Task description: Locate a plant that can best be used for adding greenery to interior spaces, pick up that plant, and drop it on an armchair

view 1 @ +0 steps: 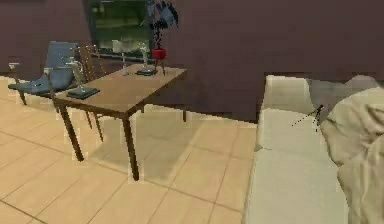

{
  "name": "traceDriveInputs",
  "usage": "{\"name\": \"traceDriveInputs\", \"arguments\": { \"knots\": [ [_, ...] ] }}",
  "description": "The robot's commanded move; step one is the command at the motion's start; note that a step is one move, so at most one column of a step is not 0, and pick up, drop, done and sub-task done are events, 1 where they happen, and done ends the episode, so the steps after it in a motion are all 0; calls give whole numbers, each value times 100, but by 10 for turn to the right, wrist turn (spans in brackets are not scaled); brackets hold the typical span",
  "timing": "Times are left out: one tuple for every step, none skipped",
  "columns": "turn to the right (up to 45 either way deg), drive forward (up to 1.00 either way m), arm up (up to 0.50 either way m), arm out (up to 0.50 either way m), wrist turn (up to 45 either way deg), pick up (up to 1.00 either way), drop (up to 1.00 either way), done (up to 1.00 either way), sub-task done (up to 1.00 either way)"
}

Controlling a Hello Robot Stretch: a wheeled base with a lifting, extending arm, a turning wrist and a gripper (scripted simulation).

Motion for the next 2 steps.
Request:
{"name": "traceDriveInputs", "arguments": {
  "knots": [
    [450, 0, 0, 0, 0, 0, 0, 0, 0],
    [450, 0, 0, 0, 0, 0, 0, 0, 0]
  ]
}}
